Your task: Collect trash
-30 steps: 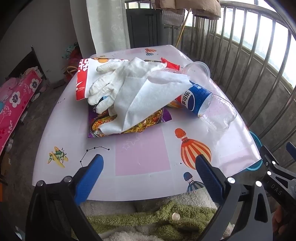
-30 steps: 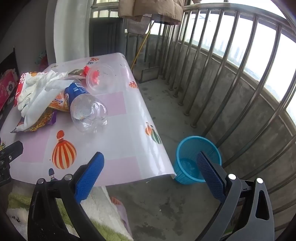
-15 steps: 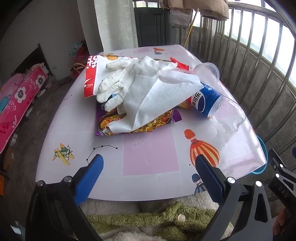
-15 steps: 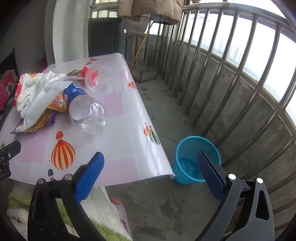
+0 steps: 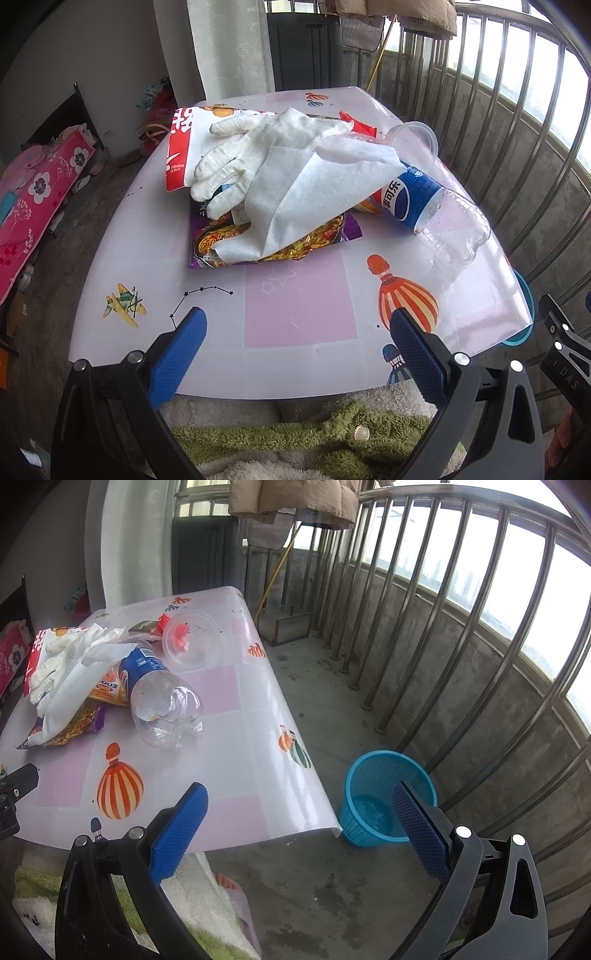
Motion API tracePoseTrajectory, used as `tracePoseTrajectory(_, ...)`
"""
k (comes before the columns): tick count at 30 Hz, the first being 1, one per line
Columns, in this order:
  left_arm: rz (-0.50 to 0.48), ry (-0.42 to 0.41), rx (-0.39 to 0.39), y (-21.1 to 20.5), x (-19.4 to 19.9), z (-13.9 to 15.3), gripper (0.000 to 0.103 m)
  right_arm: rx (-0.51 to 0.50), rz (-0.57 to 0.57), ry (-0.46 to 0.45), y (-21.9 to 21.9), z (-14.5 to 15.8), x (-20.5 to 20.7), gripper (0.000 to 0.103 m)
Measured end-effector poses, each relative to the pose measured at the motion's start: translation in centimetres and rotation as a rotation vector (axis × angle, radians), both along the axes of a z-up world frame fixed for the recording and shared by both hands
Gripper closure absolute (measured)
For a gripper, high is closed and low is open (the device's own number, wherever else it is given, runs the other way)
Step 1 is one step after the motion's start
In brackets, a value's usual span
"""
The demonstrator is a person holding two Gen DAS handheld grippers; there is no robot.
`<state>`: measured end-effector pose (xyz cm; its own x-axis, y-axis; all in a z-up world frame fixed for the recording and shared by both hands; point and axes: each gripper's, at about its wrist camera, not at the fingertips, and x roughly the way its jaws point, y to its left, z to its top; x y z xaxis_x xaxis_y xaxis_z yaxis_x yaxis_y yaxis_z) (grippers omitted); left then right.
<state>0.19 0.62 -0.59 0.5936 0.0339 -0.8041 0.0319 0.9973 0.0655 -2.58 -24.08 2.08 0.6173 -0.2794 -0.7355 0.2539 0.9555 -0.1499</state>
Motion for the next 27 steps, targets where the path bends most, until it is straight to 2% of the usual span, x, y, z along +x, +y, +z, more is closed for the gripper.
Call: tracePoseTrajectory(27, -0.028, 0.019, 0.003, -0.68, 0.07, -0.28, 0.006, 0.016, 0.006, 0.003, 0.55, -0.52, -0.13, 0.008)
